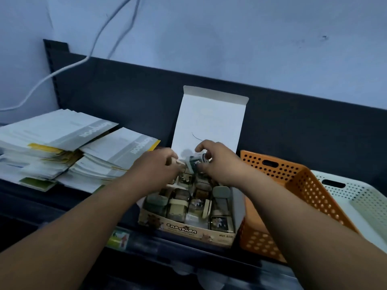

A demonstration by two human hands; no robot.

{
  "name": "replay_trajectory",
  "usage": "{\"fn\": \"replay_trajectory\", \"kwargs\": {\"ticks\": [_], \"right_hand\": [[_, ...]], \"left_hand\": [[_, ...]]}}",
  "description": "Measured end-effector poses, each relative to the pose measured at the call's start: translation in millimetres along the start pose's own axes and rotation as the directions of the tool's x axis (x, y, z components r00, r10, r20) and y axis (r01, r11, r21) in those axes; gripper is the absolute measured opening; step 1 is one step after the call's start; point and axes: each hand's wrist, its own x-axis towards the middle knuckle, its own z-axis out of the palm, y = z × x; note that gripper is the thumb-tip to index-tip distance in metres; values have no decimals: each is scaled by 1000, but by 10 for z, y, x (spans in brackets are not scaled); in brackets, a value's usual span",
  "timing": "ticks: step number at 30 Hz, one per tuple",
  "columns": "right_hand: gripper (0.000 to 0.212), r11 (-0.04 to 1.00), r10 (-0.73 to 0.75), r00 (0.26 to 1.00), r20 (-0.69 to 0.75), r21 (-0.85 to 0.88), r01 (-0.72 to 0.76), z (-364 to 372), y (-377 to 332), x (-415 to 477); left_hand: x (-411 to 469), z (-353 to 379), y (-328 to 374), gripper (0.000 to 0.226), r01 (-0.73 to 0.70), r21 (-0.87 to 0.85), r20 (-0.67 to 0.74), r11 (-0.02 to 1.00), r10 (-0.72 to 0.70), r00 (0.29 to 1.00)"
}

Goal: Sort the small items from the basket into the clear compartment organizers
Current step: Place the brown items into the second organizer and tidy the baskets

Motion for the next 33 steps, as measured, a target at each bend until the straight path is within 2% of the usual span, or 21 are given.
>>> {"fn": "replay_trajectory", "kwargs": {"ticks": [5, 10, 16, 22, 28, 33], "right_hand": [[21, 916, 126, 987, -100, 394, -77, -358, 140, -452], [20, 849, 217, 959, -183, 520, -93, -705, 502, -1090], [50, 764, 314, 926, -210, 635, -114, -1146, 1096, -2091], [42, 737, 422, 856, -298, 663, -132, -1581, 1820, -3269], [36, 778, 503, 754, -422, 601, -184, -1983, 2450, -4451], [38, 745, 590, 671, -450, 623, -237, -2281, 2875, -5287]], "left_hand": [[-100, 60, 430, 24, -67, -214, -81, 975, 51, 995], [-271, 434, 1080, 21, -81, -431, -7, 899, 87, 996], [-564, 1142, 2025, 15, -15, -517, 183, 856, 128, 975], [-1066, 1939, 3088, 36, 0, -586, 375, 811, 271, 886], [-1668, 2726, 3964, 34, -6, -637, 466, 771, 391, 794], [-2042, 3265, 4640, 45, -45, -659, 496, 751, 479, 724]]}}
